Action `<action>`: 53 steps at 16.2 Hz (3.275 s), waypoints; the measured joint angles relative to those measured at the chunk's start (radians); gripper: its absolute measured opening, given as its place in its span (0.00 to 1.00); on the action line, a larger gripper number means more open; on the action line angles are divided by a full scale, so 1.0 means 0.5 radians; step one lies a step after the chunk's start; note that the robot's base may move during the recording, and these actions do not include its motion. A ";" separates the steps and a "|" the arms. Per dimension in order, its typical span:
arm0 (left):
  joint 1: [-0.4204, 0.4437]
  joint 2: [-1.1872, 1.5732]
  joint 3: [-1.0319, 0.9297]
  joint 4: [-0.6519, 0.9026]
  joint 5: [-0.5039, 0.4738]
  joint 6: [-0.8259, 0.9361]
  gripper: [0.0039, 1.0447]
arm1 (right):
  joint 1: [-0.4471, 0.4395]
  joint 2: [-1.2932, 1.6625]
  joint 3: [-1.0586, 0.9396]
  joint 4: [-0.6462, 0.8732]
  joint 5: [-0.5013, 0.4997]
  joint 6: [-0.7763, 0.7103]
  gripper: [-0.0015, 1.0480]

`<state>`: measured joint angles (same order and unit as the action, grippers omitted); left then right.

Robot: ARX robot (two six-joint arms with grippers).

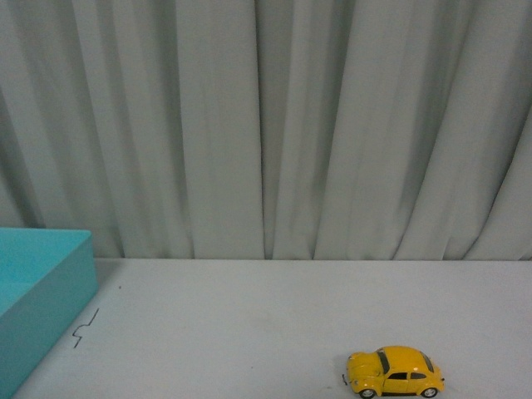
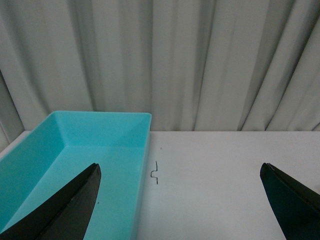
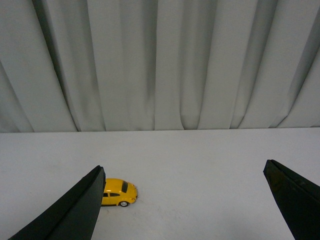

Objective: Wind up and store yellow beetle toy

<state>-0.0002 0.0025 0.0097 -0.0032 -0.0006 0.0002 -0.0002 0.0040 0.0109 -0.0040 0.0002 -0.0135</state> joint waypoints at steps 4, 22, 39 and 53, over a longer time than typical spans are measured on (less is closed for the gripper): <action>0.000 0.000 0.000 0.000 0.000 0.000 0.94 | 0.000 0.000 0.000 0.000 0.000 0.000 0.94; 0.000 0.000 0.000 0.000 0.000 0.000 0.94 | -0.537 3.787 1.395 2.188 -1.289 0.023 0.94; 0.000 0.000 0.000 0.000 0.000 0.000 0.94 | -0.038 4.851 3.196 -1.341 -1.575 -3.420 0.94; 0.000 0.000 0.000 -0.001 0.000 0.000 0.94 | 0.015 4.845 3.243 -1.341 -1.514 -3.115 0.39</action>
<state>-0.0002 0.0025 0.0097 -0.0036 -0.0006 0.0002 0.0074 2.4264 1.6321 -0.6746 -0.7570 -1.5711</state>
